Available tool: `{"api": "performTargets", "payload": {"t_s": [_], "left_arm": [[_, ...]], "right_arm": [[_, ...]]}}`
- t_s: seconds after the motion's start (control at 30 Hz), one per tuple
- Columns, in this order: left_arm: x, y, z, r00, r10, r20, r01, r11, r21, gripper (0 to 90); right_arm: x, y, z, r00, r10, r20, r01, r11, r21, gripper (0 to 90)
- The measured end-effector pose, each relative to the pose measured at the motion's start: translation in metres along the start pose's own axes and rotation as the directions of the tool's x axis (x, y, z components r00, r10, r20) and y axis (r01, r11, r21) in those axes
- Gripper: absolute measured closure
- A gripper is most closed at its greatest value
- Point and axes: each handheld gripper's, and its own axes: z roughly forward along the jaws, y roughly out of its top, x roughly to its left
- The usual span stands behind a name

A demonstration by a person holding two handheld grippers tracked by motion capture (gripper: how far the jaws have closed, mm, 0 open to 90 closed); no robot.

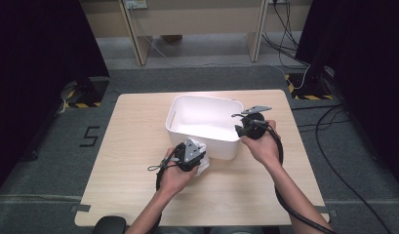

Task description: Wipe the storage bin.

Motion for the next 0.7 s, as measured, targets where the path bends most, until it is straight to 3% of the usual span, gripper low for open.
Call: {"api": "performTargets", "payload": {"t_s": [0.7], "left_arm": [[-0.004,-0.010,0.013,0.9998,-0.007,0.019,0.006,0.9992,0.040,77.5]], "right_arm": [[0.001,0.000,0.000,1.0000,-0.005,-0.001,0.005,1.000,-0.002,65.0]]}}
